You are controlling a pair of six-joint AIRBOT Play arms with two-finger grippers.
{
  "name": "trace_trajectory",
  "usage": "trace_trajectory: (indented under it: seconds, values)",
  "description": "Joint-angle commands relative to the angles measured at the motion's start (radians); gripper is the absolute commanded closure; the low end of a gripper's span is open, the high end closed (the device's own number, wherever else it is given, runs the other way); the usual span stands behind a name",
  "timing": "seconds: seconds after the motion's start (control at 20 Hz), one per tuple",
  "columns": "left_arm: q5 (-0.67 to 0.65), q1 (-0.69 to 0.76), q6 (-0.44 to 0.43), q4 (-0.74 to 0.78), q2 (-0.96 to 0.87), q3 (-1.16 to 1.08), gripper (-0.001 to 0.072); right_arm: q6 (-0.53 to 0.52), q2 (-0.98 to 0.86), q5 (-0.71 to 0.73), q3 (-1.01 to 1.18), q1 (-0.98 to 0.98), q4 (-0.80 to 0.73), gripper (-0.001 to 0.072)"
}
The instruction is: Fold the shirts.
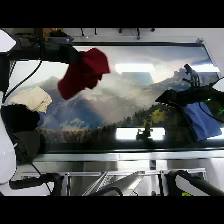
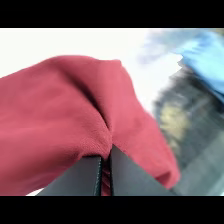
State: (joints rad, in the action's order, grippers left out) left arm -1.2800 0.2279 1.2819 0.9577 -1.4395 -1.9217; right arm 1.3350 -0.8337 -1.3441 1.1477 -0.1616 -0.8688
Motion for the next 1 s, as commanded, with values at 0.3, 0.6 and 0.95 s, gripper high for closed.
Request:
trace_trajectory:
  seconds: [0.3,0.6,0.95]
  values:
    - [0.087,0.335,0.111,0.194,0.048,0.393,-0.0002,0.001,0.107,-0.062,0.001,-0.012,-0.005,0.0206]
    - [-0.102,0.154,0.124,0.230,0.046,0.443,0.0016,0.019,0.127,-0.128,-0.031,-0.011,-0.073,0.0207]
    - [0.170,-0.070,0.012,0.022,0.080,0.961,0.0016,-0.088,0.137,0.066,-0.412,-0.009,0.108,0.0207]
